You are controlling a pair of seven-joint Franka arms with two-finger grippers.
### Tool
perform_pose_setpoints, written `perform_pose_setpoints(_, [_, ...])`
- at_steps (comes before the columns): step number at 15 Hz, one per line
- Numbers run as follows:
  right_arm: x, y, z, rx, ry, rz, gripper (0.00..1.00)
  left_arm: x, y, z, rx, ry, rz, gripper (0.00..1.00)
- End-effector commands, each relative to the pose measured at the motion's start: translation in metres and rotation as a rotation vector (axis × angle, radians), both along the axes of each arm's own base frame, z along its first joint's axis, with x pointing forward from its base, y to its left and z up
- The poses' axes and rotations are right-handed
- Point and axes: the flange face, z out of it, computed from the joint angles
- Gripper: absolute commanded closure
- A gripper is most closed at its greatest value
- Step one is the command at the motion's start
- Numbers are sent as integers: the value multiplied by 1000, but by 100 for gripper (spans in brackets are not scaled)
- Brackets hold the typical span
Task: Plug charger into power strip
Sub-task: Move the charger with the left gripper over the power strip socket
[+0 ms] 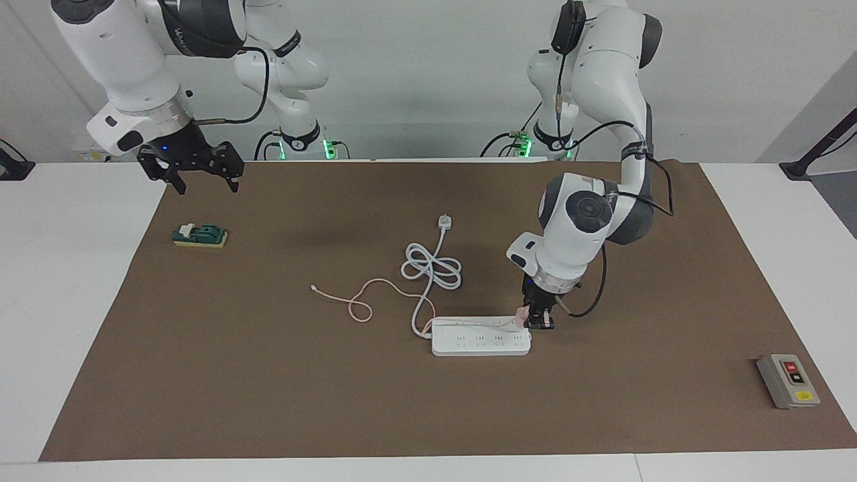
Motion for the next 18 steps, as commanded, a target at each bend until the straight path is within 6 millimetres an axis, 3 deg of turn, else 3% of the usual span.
perform_pose_setpoints(1, [-5, -2, 3, -12, -8, 15, 0, -9, 1, 5, 16, -18, -20, 100])
perform_pose_setpoints(11, [-7, 5, 4, -11, -8, 27, 0, -19, -15, 0, 17, -7, -39, 100])
perform_pose_setpoints(18, [-7, 3, 6, -4, -11, 21, 0, -16, -8, 0, 22, -6, -38, 100])
